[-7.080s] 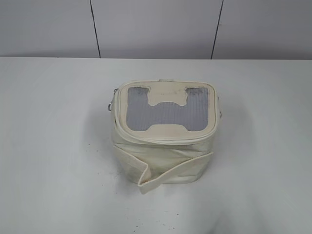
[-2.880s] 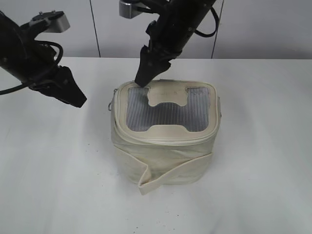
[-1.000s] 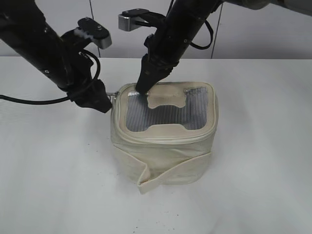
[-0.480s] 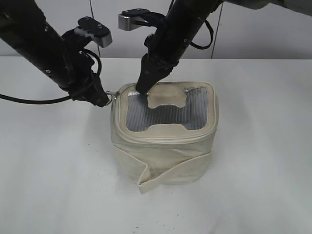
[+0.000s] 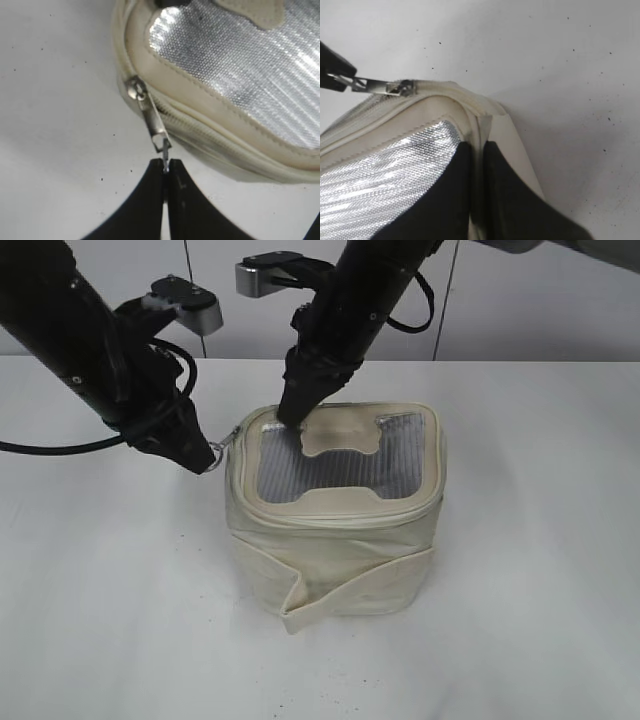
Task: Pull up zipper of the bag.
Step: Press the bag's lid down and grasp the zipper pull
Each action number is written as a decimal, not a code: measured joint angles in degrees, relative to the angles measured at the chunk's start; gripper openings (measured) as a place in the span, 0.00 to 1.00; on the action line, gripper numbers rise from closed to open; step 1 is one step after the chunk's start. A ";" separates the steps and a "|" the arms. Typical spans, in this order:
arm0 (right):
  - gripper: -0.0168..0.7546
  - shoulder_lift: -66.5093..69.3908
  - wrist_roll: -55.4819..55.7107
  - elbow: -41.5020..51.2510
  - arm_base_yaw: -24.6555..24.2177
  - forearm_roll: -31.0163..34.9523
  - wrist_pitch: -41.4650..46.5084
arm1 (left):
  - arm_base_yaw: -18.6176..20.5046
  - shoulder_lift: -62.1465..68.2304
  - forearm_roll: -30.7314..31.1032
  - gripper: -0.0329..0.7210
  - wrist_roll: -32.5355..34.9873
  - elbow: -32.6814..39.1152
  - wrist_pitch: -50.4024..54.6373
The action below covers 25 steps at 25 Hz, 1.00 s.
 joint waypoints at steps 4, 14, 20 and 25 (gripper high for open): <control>0.07 0.00 0.79 0.00 0.00 -0.16 0.00 | 0.00 -0.65 -0.44 0.04 -2.35 -0.12 4.40; 0.07 0.00 1.43 0.00 0.00 -0.29 0.00 | -3.81 -0.97 -4.62 0.04 -4.66 3.51 10.26; 0.07 0.00 1.79 0.00 -0.05 -0.29 0.00 | -14.02 -0.97 -6.76 0.04 -8.85 4.44 6.56; 0.07 0.00 2.00 0.00 -0.10 -0.17 0.01 | -22.44 -0.97 -9.27 0.04 -9.72 4.44 -4.03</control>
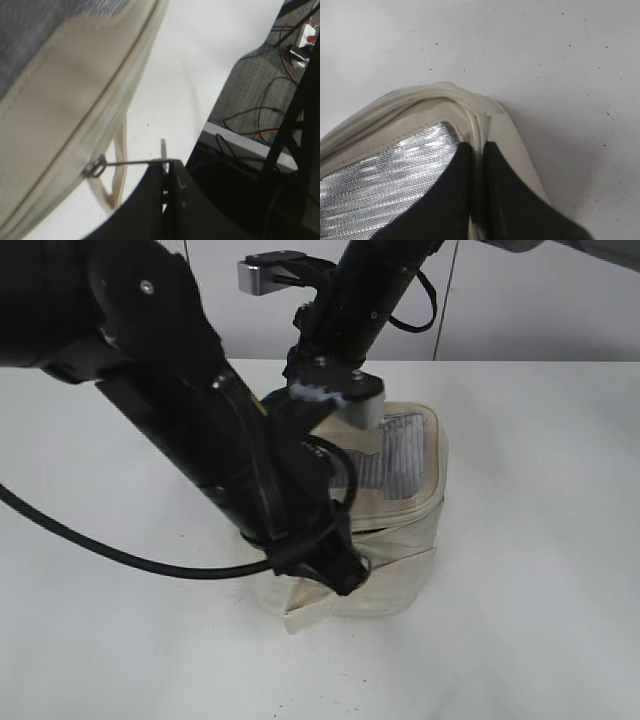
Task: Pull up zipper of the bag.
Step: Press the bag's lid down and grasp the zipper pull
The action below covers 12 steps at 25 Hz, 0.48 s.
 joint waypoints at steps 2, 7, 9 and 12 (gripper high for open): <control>0.07 0.00 0.00 0.00 0.00 0.12 0.05 | -2.31 0.00 0.05 0.04 -0.08 0.18 -3.87; 0.07 0.00 0.04 -0.02 0.00 0.12 0.05 | -3.55 0.00 2.52 0.04 -3.49 0.46 -6.21; 0.07 0.00 0.25 -0.02 0.00 0.12 0.05 | -3.74 0.00 5.12 0.04 -6.45 0.46 -5.24; 0.07 0.00 1.71 -0.20 0.00 -0.01 0.05 | -3.98 0.00 9.23 0.04 -9.77 0.46 -3.28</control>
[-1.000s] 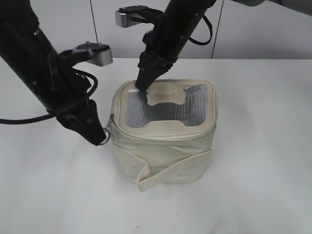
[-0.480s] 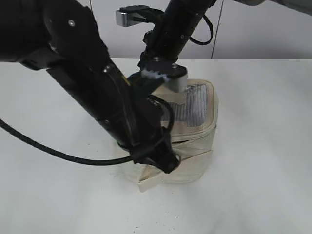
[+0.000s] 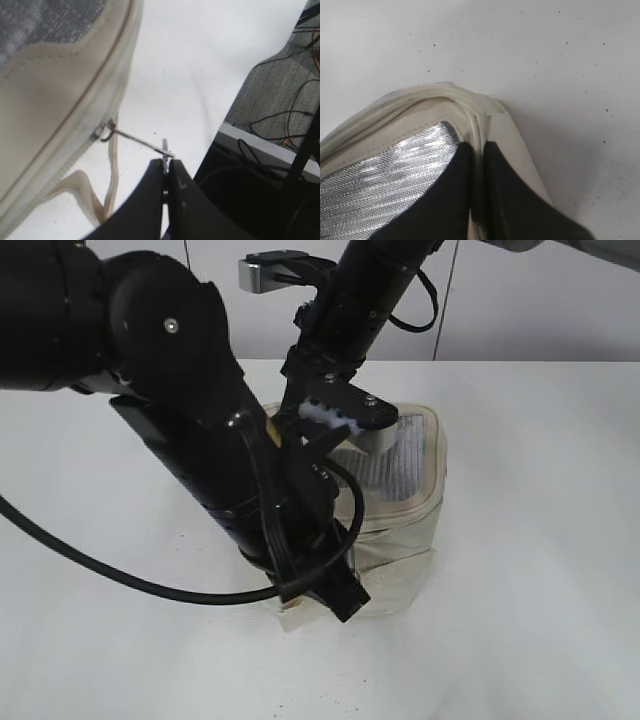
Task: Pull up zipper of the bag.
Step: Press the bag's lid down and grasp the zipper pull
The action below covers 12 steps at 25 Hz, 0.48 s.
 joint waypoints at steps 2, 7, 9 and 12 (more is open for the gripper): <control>0.13 0.00 1.05 -0.09 0.00 -0.19 0.00 | -0.05 0.00 1.73 0.07 -1.53 0.00 1.16; 0.52 0.00 4.86 -0.60 -0.41 -1.41 -0.34 | -0.12 -1.50 5.35 0.44 -3.85 0.00 4.97; 0.65 0.00 5.71 -0.60 -0.38 -1.69 -0.49 | -0.12 -3.61 8.53 0.62 -4.63 0.00 5.12; 0.71 -0.34 6.04 -0.60 -0.49 -1.84 -0.49 | -0.04 -6.60 12.95 0.73 -5.24 0.00 4.49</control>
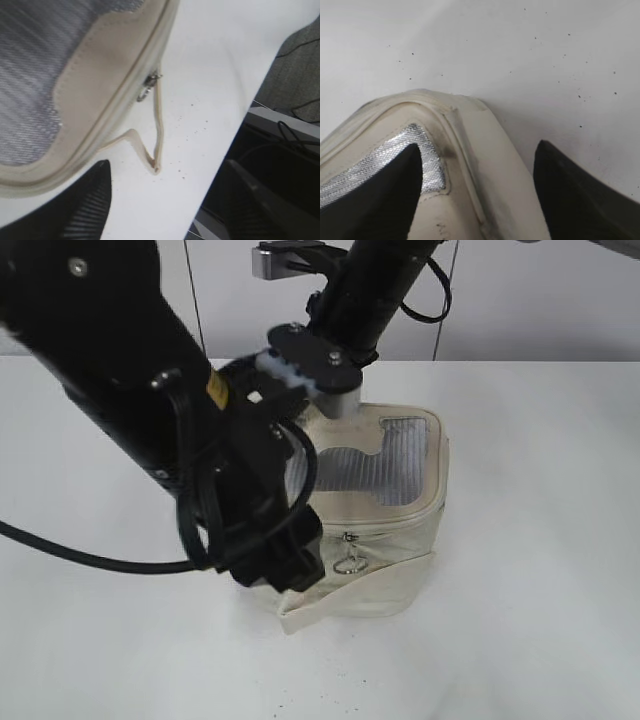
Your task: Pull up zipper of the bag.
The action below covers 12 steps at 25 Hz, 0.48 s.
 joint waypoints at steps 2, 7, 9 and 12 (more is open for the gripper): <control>0.72 -0.72 0.20 0.00 -0.06 0.00 -0.01 | 0.91 -1.41 1.65 0.75 -0.02 0.00 -1.23; 0.73 -3.67 3.36 -0.03 -0.51 -0.27 -0.01 | 6.55 -1.90 3.17 0.77 -0.07 -2.81 -3.26; 0.73 -4.73 4.66 -0.06 -1.33 -0.85 -0.01 | 9.05 -1.90 3.28 0.77 -0.09 -4.26 -5.15; 0.73 -6.74 7.05 -0.06 -2.22 -5.89 -0.06 | 12.45 -1.82 3.28 0.77 -0.09 -6.22 -7.99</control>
